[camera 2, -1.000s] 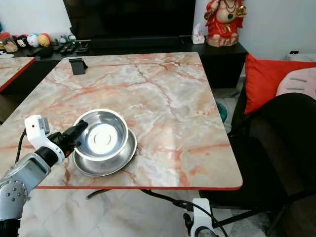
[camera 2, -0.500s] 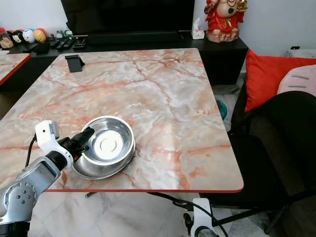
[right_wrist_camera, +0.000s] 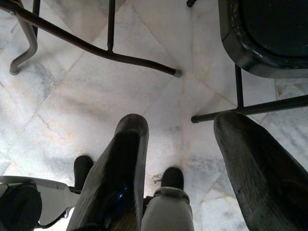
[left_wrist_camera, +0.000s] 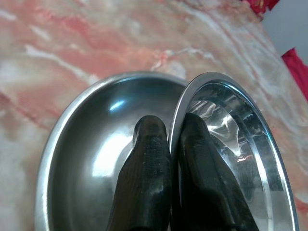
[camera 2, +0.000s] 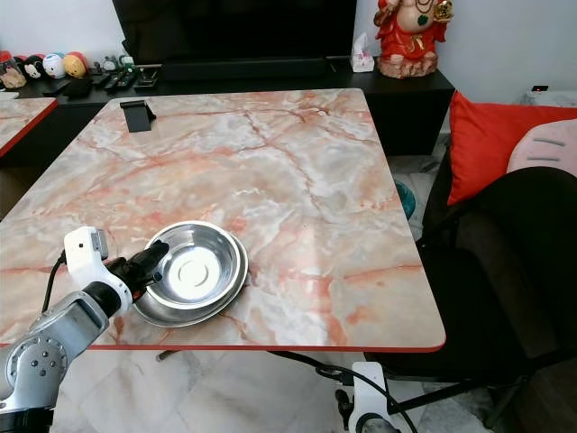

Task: Setting the table

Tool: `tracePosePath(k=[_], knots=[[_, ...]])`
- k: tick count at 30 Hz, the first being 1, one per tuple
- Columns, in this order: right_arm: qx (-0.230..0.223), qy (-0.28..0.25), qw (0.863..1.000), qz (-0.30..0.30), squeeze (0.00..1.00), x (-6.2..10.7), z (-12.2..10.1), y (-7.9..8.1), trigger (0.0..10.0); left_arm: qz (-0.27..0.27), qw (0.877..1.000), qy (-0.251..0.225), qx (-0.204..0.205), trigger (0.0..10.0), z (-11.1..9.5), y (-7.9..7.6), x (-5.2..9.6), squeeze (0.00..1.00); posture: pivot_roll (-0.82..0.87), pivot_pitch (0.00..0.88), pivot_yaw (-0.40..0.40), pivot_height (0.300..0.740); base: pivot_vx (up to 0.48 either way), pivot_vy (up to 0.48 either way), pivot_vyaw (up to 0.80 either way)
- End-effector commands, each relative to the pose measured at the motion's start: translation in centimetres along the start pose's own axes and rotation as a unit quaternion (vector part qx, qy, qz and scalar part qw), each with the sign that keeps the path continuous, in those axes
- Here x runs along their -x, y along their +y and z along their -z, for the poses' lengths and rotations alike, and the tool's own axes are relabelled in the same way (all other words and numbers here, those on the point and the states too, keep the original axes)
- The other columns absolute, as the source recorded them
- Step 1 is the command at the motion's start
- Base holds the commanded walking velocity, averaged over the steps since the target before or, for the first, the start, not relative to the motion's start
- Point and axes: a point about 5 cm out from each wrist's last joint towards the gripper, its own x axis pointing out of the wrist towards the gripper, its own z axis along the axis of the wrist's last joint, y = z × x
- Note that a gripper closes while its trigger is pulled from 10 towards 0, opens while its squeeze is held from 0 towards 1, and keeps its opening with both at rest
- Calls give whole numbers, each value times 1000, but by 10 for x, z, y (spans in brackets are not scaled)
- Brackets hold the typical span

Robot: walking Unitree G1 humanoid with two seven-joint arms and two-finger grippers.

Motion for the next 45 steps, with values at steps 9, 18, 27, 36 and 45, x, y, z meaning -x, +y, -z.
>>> tracePosePath(k=[9, 18, 27, 36, 45], knots=[[5, 6, 1000, -4, 0, 0, 1, 1, 10000, -19, 1000, -9, -3, 10000, 1, 2, -2, 0, -37, 0, 51, 723, 0, 0, 0], [4, 6, 1000, -4, 0, 0, 0, 2, 10000, -40, 999, -30, 7, 10000, 0, 4, -5, 0, -42, 0, 52, 723, 0, 0, 0], [3, 6, 1000, -4, 0, 0, 0, 2, 10000, -49, 998, -31, 9, 10000, 2, 5, -7, 0, -45, 0, 52, 723, 0, 0, 0], [5, 6, 1000, -5, 0, 0, 0, 1, 10000, -56, 998, -34, 3, 10000, 0, 8, -8, 694, -43, 0, 50, 723, 0, 0, 0], [5, 7, 1000, -5, 0, 0, 0, 2, 10000, -57, 998, -35, -5, 10000, -2, 9, -8, 690, -39, 0, 50, 723, 0, 0, 0]])
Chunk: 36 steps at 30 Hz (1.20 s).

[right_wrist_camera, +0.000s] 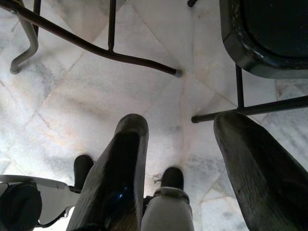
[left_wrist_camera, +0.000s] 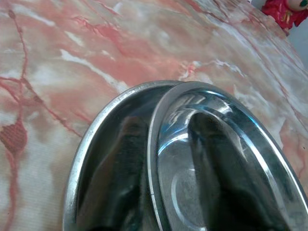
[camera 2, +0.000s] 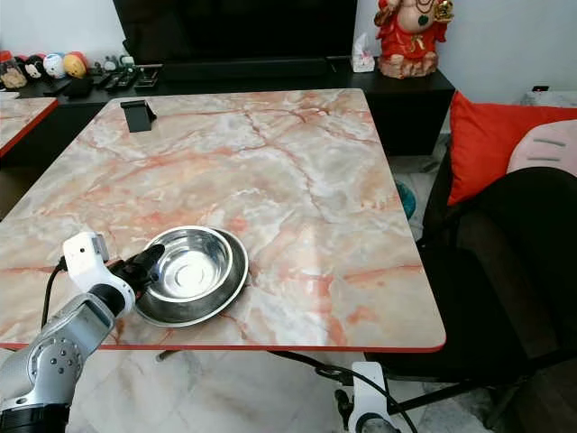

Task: Setting the table

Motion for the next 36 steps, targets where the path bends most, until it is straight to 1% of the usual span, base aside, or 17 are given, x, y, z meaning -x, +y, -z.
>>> tracePosePath(k=[1, 3, 4, 5, 6, 7, 8, 9, 11, 13, 16, 20, 25, 30, 32, 34, 36], knots=[[3, 6, 1000, -4, 0, 0, 0, 1, 10000, -6, 1000, -7, -14, 10000, -6, 1, -1, 686, -39, 0, 50, 723, 0, 0, 0], [3, 7, 1000, -4, 0, 0, 0, 1, 10000, -5, 1000, -8, -17, 10000, -7, 1, -1, 667, -38, 0, 50, 723, 0, 0, 0], [3, 7, 1000, -4, 0, 0, 0, 1, 10000, -5, 1000, -10, -28, 10000, -8, 0, -1, 659, -38, 0, 50, 723, 0, 0, 0], [4, 7, 1000, -4, 0, 0, 0, 1, 10000, -4, 998, -12, -63, 10000, -11, 0, -1, 639, -38, 0, 50, 723, 0, 0, 0], [4, 7, 1000, -4, 0, 0, 0, 1, 10000, -4, 998, -12, -63, 10000, -11, 0, -1, 639, -38, 0, 50, 723, 0, 0, 0], [4, 7, 1000, -5, 0, 0, 0, 1, 10000, -3, 997, -12, -75, 10000, -11, -1, -1, 620, -38, 0, 50, 723, 0, 0, 0], [5, 7, 1000, -5, 0, 0, 0, 1, 10000, -1, 996, -12, -84, 10000, -11, -2, -1, 576, -39, 0, 51, 723, 0, 0, 0], [5, 7, 1000, -5, 0, 0, 0, 1, 10000, 2, 992, -13, -125, 10000, -11, -4, 0, 0, -39, 0, 50, 723, 0, 0, 0], [5, 7, 1000, -5, 0, 0, 0, 1, 10000, 4, 987, -17, -162, 10000, -13, -7, 0, 0, -38, 0, 51, 723, 0, 0, 0], [4, 7, 1000, -5, 0, 0, 0, 1, 10000, 11, 982, -23, -188, 10000, -14, -12, 0, 0, -37, 0, 51, 723, 0, 0, 0], [5, 7, 1000, -6, 0, 0, 1, 2, 10000, 20, 978, -23, -204, 10000, -14, -16, -1, 0, -38, 0, 51, 723, 0, 0, 0], [5, 7, 1000, -6, 0, 0, 1, 2, 10000, 31, 976, -23, -213, 10000, -12, -18, 0, 0, -36, 0, 53, 723, 0, 0, 0], [4, 7, 1000, -6, 0, 0, 1, 2, 10000, 31, 981, -20, -193, 10000, -12, -17, 0, 0, -38, 0, 53, 723, 0, 0, 0], [4, 7, 1000, -6, 0, 0, 1, 2, 10000, 15, 983, -31, -178, 10000, -16, -12, 0, 0, -38, 0, 55, 723, 0, 0, 0], [4, 7, 1000, -6, 0, 0, 1, 2, 10000, 9, 988, -39, -152, 10000, -18, -9, 1, 0, -37, 0, 54, 723, 0, 0, 0], [3, 7, 1000, -7, 0, 0, 1, 2, 10000, -10, 985, -52, -162, 10000, -22, -6, 2, 0, -37, 0, 54, 723, 0, 0, 0], [3, 7, 1000, -7, 0, 0, 1, 2, 10000, -17, 985, -55, -164, 10000, -23, -5, 2, 0, -36, 0, 55, 723, 0, 0, 0]])
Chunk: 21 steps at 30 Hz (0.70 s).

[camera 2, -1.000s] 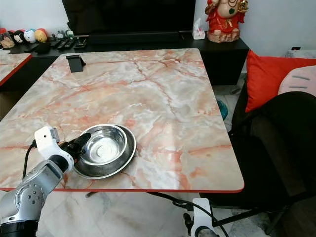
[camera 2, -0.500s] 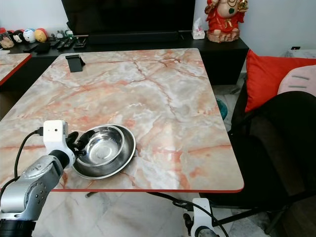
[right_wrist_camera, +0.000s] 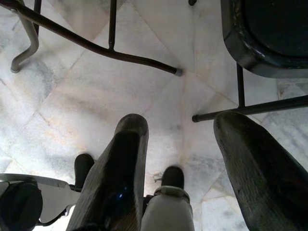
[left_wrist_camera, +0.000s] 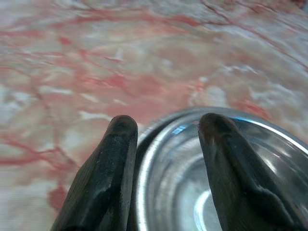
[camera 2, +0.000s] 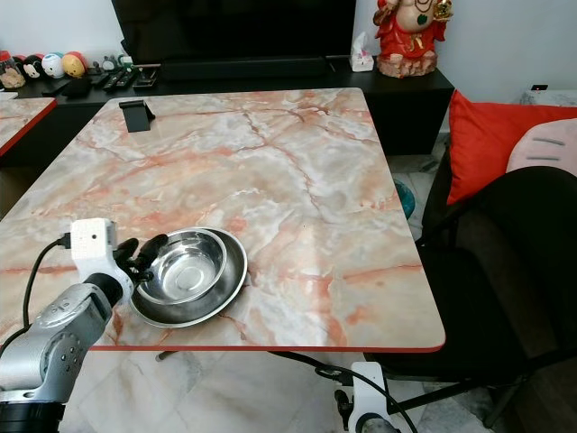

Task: Setting the table

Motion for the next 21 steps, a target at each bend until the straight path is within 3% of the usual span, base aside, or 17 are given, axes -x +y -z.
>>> tracePosePath(k=[1, 21], knots=[[2, 5, 1000, -4, 0, 0, 1, 3, 10000, -16, 1000, -15, -1, 10000, -6, 5, 1, 0, -36, 0, 55, 723, 0, 0, 0], [1, 5, 1000, -3, 0, 0, 1, 2, 10000, 24, 998, 25, 59, 10000, 4, -5, 0, 0, -40, 0, 55, 723, 0, 0, 0]])
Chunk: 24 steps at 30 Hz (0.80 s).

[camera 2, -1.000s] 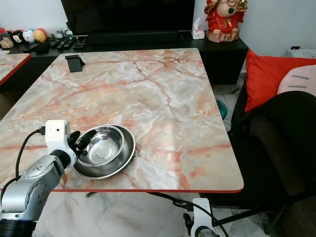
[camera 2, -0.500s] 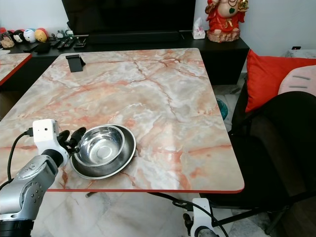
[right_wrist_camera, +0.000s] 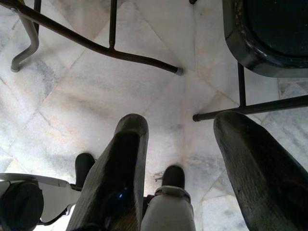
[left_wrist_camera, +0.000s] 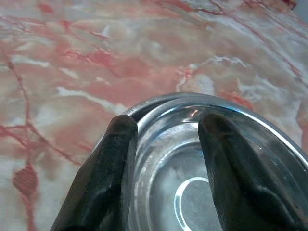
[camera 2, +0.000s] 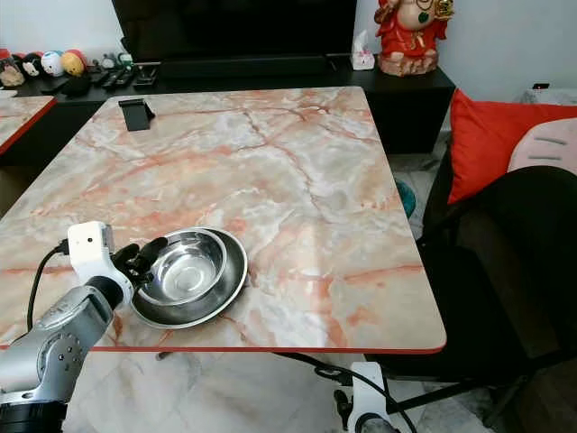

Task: Setting the table

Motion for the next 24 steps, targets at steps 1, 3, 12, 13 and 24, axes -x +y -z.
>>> tracePosePath(k=[1, 3, 12, 13, 24], knots=[[2, 5, 1000, -2, 0, 0, 1, 1, 10000, 2, 1000, -1, 5, 10000, -4, 0, 0, 0, -40, 0, 55, 723, 0, 0, 0], [2, 5, 1000, -2, 0, 0, 1, 1, 10000, 4, 1000, -2, 9, 10000, -4, 0, 0, 0, -40, 0, 55, 723, 0, 0, 0], [1, 5, 1000, -3, 0, 0, 0, 2, 10000, 15, 1000, -3, 20, 10000, -6, -3, 0, 0, -41, 0, 55, 723, 0, 0, 0], [1, 5, 1000, -3, 0, 0, 0, 2, 10000, 16, 1000, -4, 20, 10000, -6, -3, 0, 0, -40, 0, 55, 723, 0, 0, 0], [0, 5, 1000, -4, 0, 0, 0, 2, 10000, 39, 999, -4, 27, 10000, -8, -10, 0, 0, -40, 0, 56, 723, 0, 0, 0]])
